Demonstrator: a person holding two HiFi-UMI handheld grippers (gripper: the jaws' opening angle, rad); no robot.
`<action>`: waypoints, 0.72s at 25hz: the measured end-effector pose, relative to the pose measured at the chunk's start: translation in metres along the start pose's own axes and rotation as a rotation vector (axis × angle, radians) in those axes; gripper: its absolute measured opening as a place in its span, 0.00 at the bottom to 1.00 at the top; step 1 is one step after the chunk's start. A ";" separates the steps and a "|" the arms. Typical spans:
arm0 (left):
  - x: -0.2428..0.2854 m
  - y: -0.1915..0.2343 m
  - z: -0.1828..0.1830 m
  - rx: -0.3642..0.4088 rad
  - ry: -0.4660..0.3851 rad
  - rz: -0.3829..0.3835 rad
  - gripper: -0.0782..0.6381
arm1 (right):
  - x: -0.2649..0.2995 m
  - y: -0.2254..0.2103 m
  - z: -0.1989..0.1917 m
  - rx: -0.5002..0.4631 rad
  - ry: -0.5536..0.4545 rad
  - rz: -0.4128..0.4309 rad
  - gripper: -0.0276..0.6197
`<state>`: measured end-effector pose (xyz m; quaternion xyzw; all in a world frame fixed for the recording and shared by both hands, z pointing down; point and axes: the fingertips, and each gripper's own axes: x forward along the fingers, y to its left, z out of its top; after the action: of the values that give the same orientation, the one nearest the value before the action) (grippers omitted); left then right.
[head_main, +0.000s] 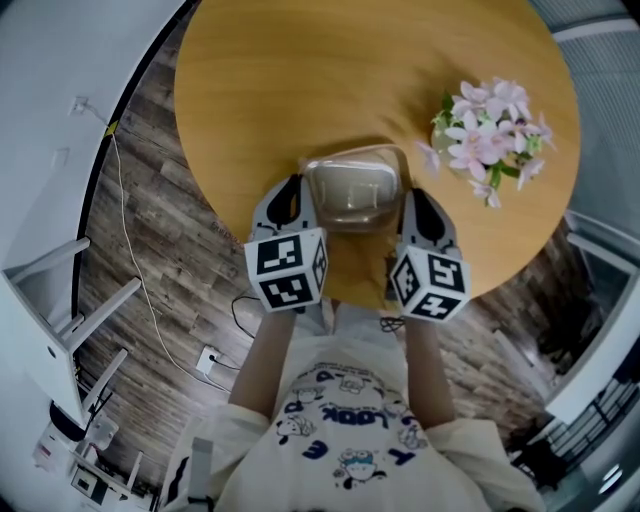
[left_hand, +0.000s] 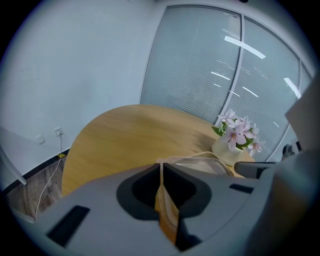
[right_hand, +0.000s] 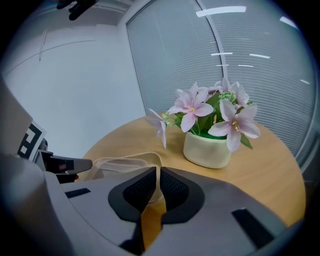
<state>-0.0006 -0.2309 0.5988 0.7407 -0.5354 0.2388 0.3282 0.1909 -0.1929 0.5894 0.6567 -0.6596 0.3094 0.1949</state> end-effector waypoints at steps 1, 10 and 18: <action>0.001 -0.002 -0.001 -0.003 0.003 -0.003 0.14 | 0.000 0.002 -0.001 0.004 0.003 0.013 0.05; 0.003 -0.006 -0.005 -0.001 0.017 0.000 0.14 | 0.005 0.011 -0.009 0.031 0.034 0.069 0.06; 0.004 -0.006 -0.006 -0.009 0.018 -0.006 0.14 | 0.009 0.009 -0.016 0.086 0.064 0.086 0.06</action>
<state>0.0064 -0.2281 0.6042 0.7386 -0.5311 0.2421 0.3373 0.1792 -0.1898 0.6057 0.6253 -0.6668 0.3661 0.1741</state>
